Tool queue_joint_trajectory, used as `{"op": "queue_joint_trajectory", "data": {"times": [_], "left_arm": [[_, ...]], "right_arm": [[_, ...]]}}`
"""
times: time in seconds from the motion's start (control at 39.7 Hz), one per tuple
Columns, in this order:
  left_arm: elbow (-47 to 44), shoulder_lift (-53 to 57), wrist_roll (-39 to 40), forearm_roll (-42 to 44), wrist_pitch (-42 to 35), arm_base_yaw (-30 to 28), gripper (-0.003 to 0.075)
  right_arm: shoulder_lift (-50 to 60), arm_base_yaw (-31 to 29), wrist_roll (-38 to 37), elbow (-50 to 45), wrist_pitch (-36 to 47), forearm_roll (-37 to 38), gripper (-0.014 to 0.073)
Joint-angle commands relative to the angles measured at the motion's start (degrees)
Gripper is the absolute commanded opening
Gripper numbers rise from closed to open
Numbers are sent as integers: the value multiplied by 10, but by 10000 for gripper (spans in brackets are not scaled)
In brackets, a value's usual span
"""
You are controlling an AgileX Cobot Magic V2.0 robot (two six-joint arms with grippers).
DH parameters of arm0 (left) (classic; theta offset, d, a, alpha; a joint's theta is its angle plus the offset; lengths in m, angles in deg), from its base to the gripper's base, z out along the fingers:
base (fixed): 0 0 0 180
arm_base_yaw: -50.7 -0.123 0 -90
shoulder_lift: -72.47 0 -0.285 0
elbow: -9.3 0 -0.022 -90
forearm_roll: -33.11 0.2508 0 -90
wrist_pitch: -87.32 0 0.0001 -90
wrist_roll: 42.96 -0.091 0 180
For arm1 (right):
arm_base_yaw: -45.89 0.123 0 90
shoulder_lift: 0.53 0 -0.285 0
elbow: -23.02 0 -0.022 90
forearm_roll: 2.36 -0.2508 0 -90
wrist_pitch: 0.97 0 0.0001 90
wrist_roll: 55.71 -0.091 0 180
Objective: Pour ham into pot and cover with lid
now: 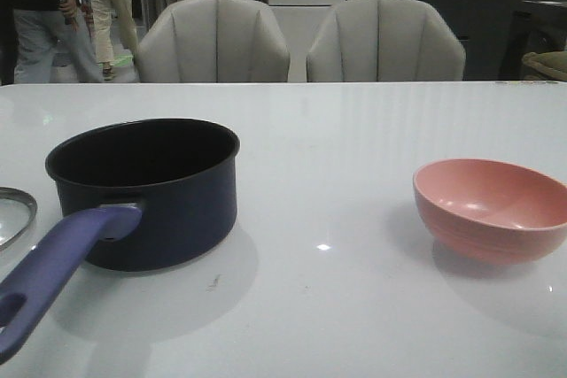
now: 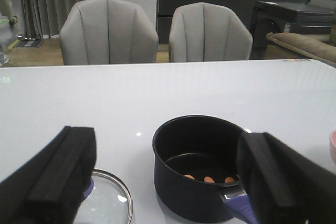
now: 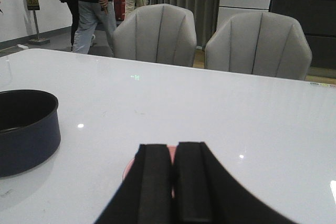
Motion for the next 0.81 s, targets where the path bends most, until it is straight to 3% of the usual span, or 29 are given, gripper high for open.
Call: {"op": "queue_joint_trajectory", "data": {"times": [0.0,0.45,0.78], "left_arm": [[17,-7,2,-5,-46,4,581],[-11,-7,2,-5,-73,-3,581],[-140,61,2,-19,-188,-90,582]], "right_arm": [[-7,0,5,16,39,-3,148],[-7,0,5,16,39,-3,148],[-7,0,5,16,39,-3,148]]}}
